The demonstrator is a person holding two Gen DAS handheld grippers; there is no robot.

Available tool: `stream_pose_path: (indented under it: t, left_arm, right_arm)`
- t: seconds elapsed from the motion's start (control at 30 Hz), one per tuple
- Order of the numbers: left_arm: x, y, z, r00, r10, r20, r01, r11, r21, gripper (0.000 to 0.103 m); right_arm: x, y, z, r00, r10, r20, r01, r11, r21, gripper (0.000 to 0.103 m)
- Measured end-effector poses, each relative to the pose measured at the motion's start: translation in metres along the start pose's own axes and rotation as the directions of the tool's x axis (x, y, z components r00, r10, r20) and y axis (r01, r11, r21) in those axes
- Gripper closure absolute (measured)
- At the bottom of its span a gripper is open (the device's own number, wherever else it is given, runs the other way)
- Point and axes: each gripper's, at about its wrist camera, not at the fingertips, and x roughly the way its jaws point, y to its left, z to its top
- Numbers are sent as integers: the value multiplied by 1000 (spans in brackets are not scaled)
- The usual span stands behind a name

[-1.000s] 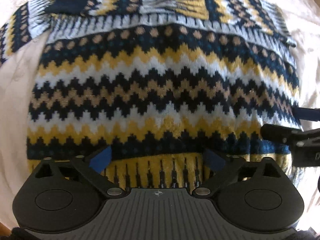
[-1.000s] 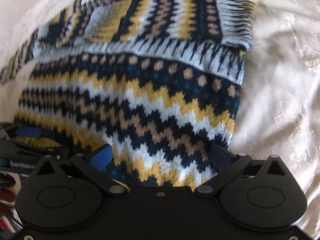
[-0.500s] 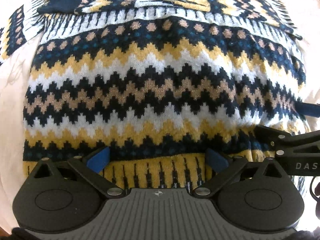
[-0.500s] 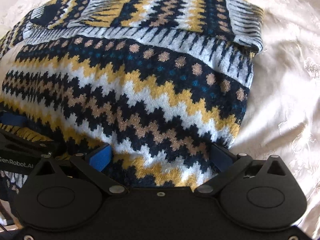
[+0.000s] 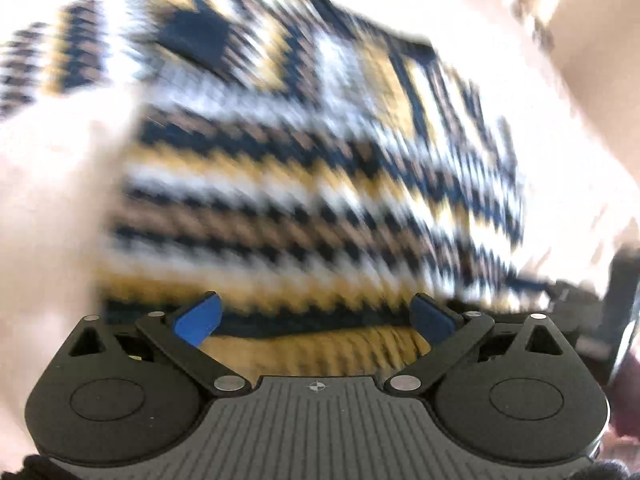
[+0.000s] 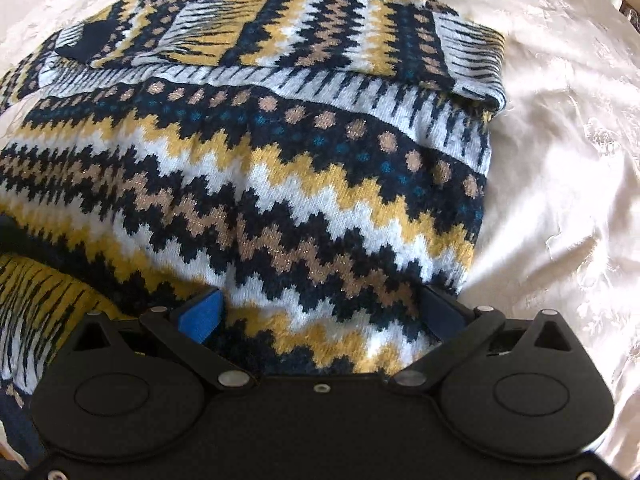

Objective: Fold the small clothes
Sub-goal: 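Move the left gripper toward the other sleeve's navy cuff, then close the left gripper on the navy cuff and lift it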

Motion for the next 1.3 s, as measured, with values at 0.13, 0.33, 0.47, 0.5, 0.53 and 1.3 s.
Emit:
stream_pose_path:
  t: [0.13, 0.33, 0.47, 0.5, 0.53, 1.3]
  left_arm:
    - [-49, 71, 10, 989, 29, 145, -14, 995, -104, 1]
    - [-108, 181, 13, 943, 169, 287, -73, 946, -316, 1]
    - [-135, 248, 19, 907, 262, 330, -89, 885, -457, 1]
    - [-139, 259, 19, 898, 280, 340, -91, 873, -479, 1]
    - [-143, 272, 21, 891, 294, 346, -93, 864, -495, 1]
    - [-113, 351, 64, 866, 315, 388, -56, 832, -551, 2]
  right_arm:
    - [2, 2, 8, 999, -26, -33, 26, 1000, 10, 0]
    - [-2, 5, 19, 996, -58, -73, 61, 997, 39, 0]
    - [-15, 7, 29, 993, -105, -56, 111, 986, 126, 0]
    - [-20, 8, 32, 992, -117, -39, 121, 981, 151, 0]
    - [-26, 9, 35, 992, -128, -18, 129, 975, 182, 0]
    - [-62, 59, 61, 997, -45, 55, 27, 958, 285, 0]
